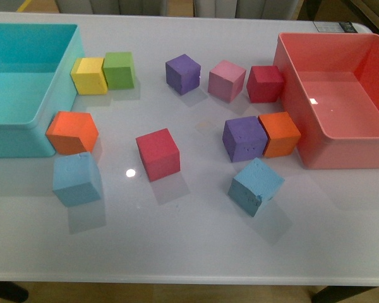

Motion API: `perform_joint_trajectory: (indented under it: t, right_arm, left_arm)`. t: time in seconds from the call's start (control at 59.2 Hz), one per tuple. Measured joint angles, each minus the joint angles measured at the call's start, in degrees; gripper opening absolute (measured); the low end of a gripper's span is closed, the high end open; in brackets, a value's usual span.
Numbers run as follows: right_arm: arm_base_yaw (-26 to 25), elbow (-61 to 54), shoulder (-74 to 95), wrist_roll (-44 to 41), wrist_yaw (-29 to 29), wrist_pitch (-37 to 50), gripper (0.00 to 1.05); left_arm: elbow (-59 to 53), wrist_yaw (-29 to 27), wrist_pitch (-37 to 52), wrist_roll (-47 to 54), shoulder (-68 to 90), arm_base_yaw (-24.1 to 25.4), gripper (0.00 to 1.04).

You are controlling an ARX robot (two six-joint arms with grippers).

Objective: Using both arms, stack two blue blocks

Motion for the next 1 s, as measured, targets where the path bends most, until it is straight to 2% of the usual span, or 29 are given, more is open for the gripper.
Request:
perform_joint_trajectory:
  t: [0.135, 0.321, 0.524, 0.997]
  right_arm:
    - [4.6, 5.9, 24.9, -3.9, -0.4, 12.9, 0.96]
    - [11.3, 16.9, 50.1, -5.6, 0.9, 15.3, 0.96]
    - [14.8, 25.2, 59.7, -6.2, 2.1, 12.3, 0.96]
    - [18.1, 36.9, 73.5, -7.5, 4.9, 8.7, 0.96]
  left_arm:
    - [0.0, 0.0, 0.0, 0.0, 0.0, 0.0, 0.96]
    - [0.0, 0.0, 0.0, 0.0, 0.0, 0.0, 0.96]
    - [0.0, 0.0, 0.0, 0.0, 0.0, 0.0, 0.96]
    - [0.0, 0.0, 0.0, 0.0, 0.0, 0.0, 0.96]
